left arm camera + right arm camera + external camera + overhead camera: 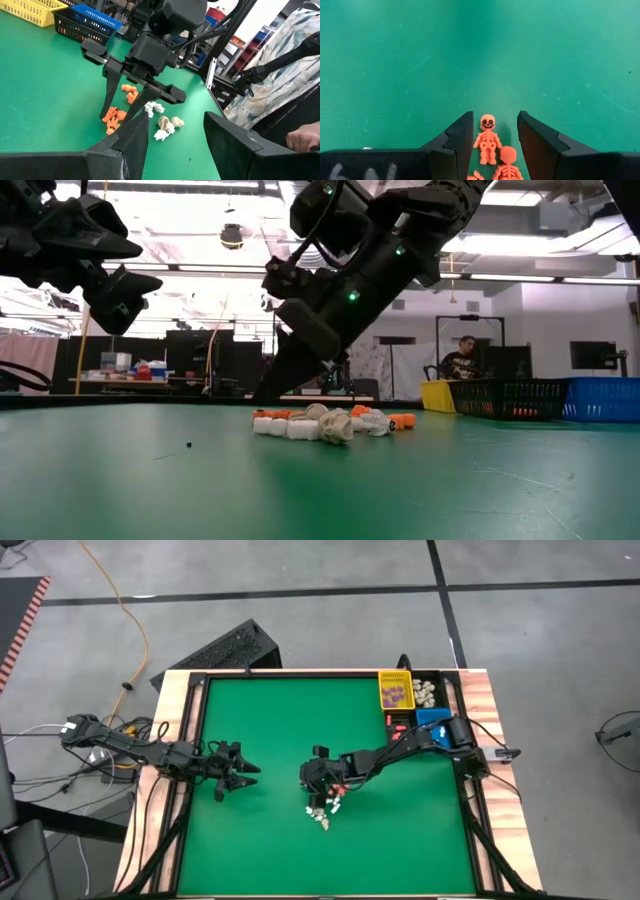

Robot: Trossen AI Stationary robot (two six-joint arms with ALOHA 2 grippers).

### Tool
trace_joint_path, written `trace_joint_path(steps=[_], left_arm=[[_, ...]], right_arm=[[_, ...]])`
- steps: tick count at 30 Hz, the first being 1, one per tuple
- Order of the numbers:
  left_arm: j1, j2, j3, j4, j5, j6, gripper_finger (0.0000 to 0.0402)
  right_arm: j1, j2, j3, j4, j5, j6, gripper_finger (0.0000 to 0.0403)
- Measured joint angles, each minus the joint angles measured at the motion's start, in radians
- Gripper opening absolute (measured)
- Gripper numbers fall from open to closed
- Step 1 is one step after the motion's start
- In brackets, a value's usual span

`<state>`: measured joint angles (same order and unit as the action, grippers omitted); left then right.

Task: Sort Halloween decoration
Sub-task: Put the orange skeleton toy into the bottom black basket

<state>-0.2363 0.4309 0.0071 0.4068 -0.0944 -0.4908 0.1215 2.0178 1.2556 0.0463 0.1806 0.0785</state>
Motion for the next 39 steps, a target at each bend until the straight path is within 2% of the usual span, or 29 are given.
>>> trace_joint_path(steps=[19,26,31,35,39], left_arm=[[0.000,0.000,0.000,0.003,-0.005,-0.011,0.0180],[0.000,-0.001,0.000,0.000,-0.011,-0.022,0.0180],[0.000,-0.001,0.000,-0.004,-0.008,-0.026,0.0180],[0.000,-0.001,0.000,-0.007,-0.011,-0.026,0.0180],[0.000,-0.002,0.000,-0.006,-0.011,-0.026,0.0180]], right_arm=[[-0.013,0.000,0.000,0.017,0.000,0.000,0.0171],[-0.012,0.062,0.004,0.053,0.000,0.002,0.0171],[-0.011,0.062,0.003,0.046,0.001,0.008,0.0168],[-0.011,0.062,0.003,0.040,0.001,0.013,0.0133],[-0.011,0.062,0.003,0.041,0.002,0.042,0.0062]])
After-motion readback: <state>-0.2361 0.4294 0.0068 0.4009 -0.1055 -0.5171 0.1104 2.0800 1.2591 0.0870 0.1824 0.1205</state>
